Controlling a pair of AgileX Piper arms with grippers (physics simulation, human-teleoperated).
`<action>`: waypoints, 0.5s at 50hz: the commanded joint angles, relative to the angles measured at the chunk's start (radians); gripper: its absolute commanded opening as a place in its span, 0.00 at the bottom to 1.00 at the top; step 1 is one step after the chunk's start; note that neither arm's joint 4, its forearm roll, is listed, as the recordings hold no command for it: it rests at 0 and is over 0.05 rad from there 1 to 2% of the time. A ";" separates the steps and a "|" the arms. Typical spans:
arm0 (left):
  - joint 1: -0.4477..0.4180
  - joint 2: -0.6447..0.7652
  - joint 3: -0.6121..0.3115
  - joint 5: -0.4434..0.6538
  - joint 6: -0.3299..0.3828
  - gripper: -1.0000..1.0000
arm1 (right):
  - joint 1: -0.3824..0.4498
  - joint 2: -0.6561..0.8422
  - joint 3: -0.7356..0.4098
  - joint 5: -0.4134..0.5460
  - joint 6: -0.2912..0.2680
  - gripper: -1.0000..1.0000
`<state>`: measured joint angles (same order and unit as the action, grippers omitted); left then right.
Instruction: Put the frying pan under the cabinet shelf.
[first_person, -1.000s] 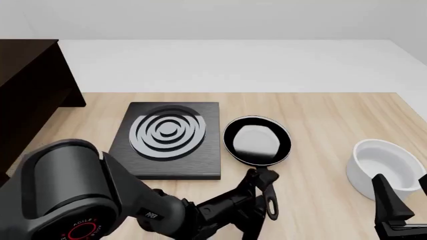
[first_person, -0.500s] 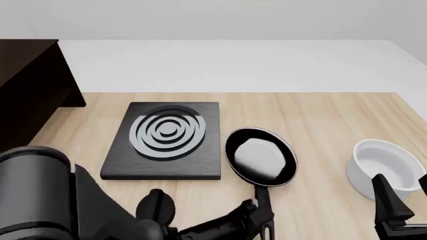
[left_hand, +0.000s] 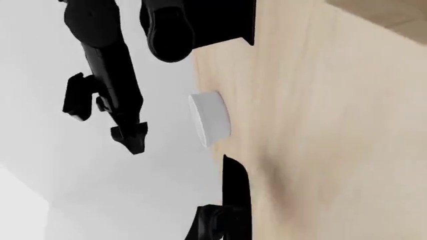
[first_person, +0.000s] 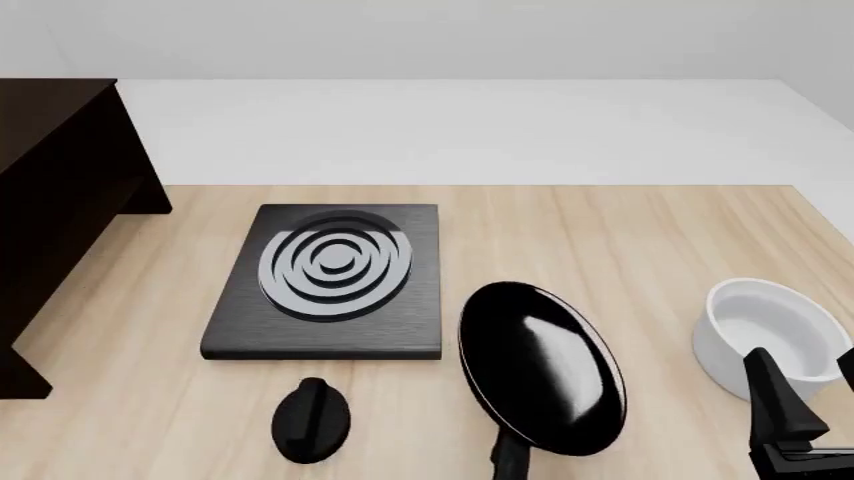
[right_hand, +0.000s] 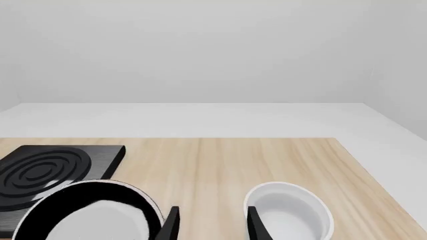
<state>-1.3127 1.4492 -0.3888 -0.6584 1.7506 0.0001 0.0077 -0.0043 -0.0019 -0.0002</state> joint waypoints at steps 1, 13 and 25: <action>-0.041 -0.216 0.031 0.117 0.143 0.00 | 0.000 0.000 0.000 0.000 0.000 1.00; 0.055 -0.379 -0.262 0.469 -0.039 0.00 | 0.000 0.000 0.000 0.000 0.000 1.00; 0.141 -0.429 -0.457 0.726 -0.217 0.00 | 0.000 0.000 0.000 0.000 0.000 1.00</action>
<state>-1.2388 1.0843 -0.6803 -0.1123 1.6447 0.0001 0.0077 -0.0043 -0.0019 -0.0002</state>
